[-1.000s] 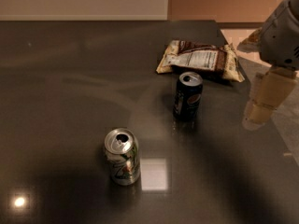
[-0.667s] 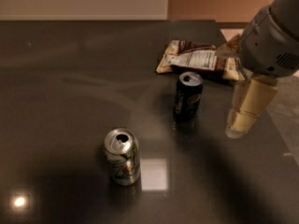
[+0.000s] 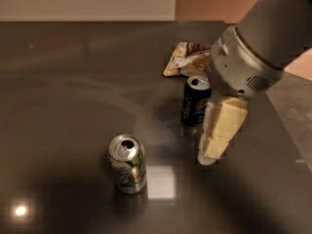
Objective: Move 7up can near pepsi can
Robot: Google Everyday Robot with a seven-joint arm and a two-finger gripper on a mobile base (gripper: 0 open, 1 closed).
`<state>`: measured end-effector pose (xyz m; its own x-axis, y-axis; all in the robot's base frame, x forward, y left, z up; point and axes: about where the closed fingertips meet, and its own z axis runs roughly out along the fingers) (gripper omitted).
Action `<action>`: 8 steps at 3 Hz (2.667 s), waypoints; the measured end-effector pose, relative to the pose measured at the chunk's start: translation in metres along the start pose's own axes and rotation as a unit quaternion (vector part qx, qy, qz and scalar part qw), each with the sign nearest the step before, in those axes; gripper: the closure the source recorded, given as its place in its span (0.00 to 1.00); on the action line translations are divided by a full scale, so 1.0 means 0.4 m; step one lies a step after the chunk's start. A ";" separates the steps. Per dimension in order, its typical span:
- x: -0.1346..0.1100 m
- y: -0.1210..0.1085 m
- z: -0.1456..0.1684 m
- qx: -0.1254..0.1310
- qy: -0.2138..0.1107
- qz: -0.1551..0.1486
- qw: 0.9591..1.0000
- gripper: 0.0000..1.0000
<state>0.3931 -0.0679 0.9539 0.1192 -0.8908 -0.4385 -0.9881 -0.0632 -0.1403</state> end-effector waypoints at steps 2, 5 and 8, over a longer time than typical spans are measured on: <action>-0.112 0.062 0.157 -0.061 -0.059 -0.046 0.995 0.00; -0.183 0.128 0.243 -0.113 -0.103 -0.074 0.985 0.00; -0.198 0.128 0.226 -0.119 -0.134 -0.071 0.981 0.65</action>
Offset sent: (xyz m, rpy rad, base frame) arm -0.0351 0.0980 -0.0650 0.1485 0.1369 0.2320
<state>0.3417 0.0402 0.9012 0.2469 -0.7177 -0.6511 -0.9508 -0.3092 -0.0198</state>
